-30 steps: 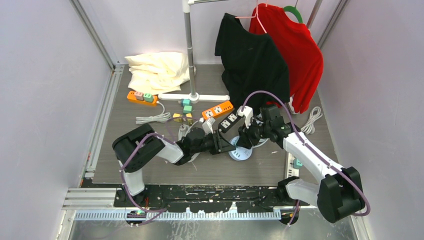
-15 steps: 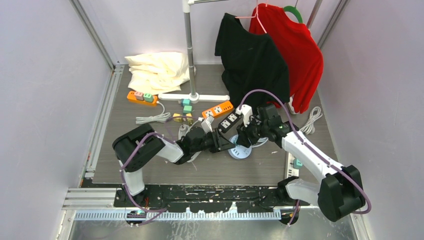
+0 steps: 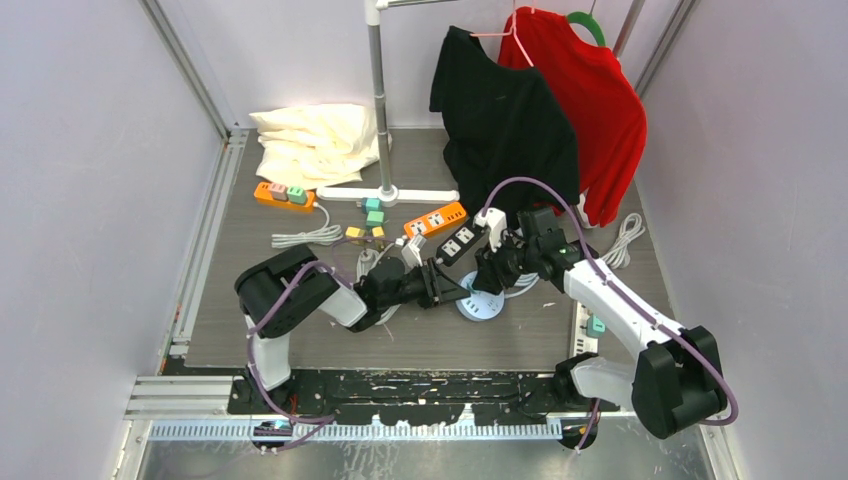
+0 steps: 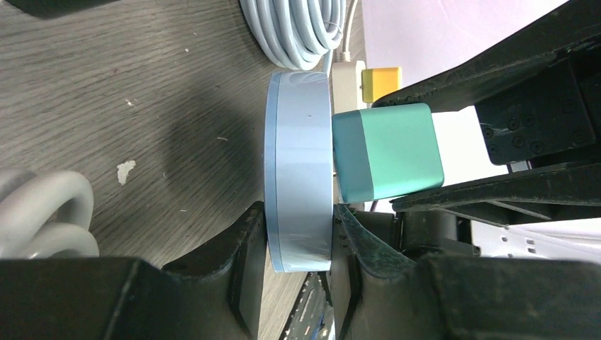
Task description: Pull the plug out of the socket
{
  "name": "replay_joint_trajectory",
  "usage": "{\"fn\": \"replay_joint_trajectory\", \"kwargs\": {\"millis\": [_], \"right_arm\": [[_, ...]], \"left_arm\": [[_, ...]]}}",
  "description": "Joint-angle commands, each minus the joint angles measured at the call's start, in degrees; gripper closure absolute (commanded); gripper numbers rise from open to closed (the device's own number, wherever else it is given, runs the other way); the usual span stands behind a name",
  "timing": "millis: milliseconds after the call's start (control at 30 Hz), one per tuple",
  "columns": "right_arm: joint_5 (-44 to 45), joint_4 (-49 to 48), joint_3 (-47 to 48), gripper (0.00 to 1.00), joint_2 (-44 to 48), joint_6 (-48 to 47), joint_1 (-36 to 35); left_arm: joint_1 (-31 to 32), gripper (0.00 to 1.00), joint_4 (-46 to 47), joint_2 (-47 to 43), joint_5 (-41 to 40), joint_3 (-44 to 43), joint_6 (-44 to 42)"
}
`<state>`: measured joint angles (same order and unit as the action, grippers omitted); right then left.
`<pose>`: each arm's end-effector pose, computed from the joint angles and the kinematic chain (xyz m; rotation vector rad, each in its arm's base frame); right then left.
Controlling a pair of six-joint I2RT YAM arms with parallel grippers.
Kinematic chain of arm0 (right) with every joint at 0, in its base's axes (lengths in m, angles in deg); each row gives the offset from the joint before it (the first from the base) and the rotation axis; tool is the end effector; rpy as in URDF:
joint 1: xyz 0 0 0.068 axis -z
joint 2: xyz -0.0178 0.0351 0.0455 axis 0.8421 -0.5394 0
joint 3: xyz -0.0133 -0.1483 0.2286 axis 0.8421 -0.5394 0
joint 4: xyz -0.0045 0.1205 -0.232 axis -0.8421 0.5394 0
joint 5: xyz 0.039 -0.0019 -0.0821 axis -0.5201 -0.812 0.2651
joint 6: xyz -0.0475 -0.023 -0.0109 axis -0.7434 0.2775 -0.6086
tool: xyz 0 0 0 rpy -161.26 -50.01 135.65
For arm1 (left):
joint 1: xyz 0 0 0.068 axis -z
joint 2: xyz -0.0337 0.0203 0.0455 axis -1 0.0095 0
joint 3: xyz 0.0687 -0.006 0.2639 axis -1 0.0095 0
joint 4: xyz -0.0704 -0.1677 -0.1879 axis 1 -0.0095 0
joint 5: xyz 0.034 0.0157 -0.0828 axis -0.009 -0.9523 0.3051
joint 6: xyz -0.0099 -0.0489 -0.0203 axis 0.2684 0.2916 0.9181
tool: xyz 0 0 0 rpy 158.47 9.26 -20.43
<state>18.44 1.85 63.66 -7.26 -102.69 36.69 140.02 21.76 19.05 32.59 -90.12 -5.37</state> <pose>0.2100 0.0997 0.2304 -1.0059 2.1767 0.7194 0.2006 -0.2603 0.1167 -0.0985 2.2030 -1.6204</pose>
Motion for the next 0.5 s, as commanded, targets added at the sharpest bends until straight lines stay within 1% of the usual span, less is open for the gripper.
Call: {"fn": "replay_joint_trajectory", "kwargs": {"millis": [0, 33, 67, 133, 167, 267, 367, 467], "right_arm": [[-3.5, -3.9, 3.7, 0.99, 1.2, 2.5, 1.0], [-3.3, -3.9, 3.7, 0.99, 1.1, 2.5, 1.1], [-3.2, -4.0, 3.7, 0.99, 1.0, 2.5, 1.1], [-2.8, -4.0, 3.5, 0.99, 0.8, 2.2, 1.1], [-2.6, -4.0, 3.5, 0.99, 0.8, 1.9, 1.0], [-3.0, -2.9, 2.9, 0.99, 1.2, -1.8, 1.1], [-6.3, -0.3, 1.5, 0.99, 1.8, -7.1, 1.5], [-11.5, 4.6, 1.2, 0.99, 0.9, -12.6, 1.6]], "left_arm": [[-0.3, 0.75, 3.8, 3.6, 3.1, 2.1, 1.7], [-0.3, 0.76, 4.3, 3.8, 3.2, 2.1, 1.9], [-0.3, 0.79, 4.4, 3.8, 3.1, 2.2, 1.8], [-0.3, 0.96, 3.7, 3.5, 2.9, 2.5, 1.4], [-0.3, 1.0, 3.0, 3.2, 2.6, 2.6, 1.1], [-0.4, 1.0, -0.2, 1.7, 1.9, 2.7, -0.5], [-0.5, 1.0, -3.3, -0.3, 0.6, 3.1, -2.3], [-1.1, 1.0, -6.2, -2.4, -0.2, 3.6, -4.2]]}}
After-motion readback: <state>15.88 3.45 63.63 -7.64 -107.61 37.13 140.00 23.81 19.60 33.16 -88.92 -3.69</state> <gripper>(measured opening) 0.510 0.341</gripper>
